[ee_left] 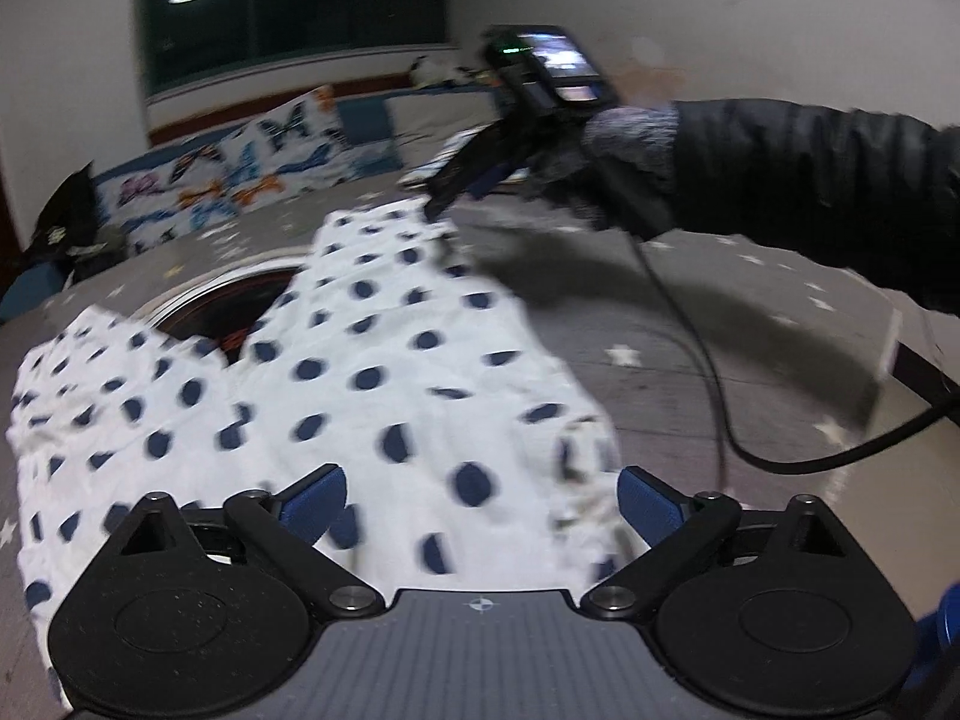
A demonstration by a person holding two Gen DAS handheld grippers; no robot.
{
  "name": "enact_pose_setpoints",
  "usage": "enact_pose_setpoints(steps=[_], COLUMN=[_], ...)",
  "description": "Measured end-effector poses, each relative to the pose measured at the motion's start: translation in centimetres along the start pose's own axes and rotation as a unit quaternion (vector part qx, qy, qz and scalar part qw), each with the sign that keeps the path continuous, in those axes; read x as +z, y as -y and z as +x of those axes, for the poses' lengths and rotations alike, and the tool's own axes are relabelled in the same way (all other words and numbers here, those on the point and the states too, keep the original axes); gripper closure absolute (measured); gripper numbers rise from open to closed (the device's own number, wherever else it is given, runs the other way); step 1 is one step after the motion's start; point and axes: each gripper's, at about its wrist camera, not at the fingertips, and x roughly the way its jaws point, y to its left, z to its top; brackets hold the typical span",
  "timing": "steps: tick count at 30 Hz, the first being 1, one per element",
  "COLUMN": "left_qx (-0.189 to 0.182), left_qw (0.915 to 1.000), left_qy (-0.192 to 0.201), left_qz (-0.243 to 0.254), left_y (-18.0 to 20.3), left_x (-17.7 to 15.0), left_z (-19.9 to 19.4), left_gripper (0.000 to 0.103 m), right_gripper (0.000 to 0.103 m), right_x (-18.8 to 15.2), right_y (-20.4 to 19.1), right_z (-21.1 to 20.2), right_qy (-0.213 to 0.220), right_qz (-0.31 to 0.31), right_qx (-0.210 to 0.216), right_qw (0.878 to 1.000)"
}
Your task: Fold clothes
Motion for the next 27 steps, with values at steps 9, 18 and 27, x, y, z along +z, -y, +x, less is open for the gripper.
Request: enact_pose_setpoints(steps=[9, 18, 27], left_qx=[-0.043, -0.037, -0.049], left_qw=[0.9968, 0.9971, 0.9980], left_qy=[-0.013, -0.033, -0.037], left_qz=[0.066, 0.057, 0.017], left_y=[4.0, 3.7, 1.5], left_x=[-0.7, -0.6, 0.0], left_z=[1.0, 2.9, 2.7], left_gripper=[0.032, 0.060, 0.090], right_gripper=[0.041, 0.041, 0.044], right_x=[-1.6, -2.3, -1.4], right_y=[0.2, 1.5, 1.8], right_z=[-2.3, -2.3, -0.1], right_qy=[0.002, 0.003, 0.009], right_qz=[-0.001, 0.019, 0.044], right_qx=[-0.003, -0.002, 0.007], right_qw=[1.000, 1.000, 0.999])
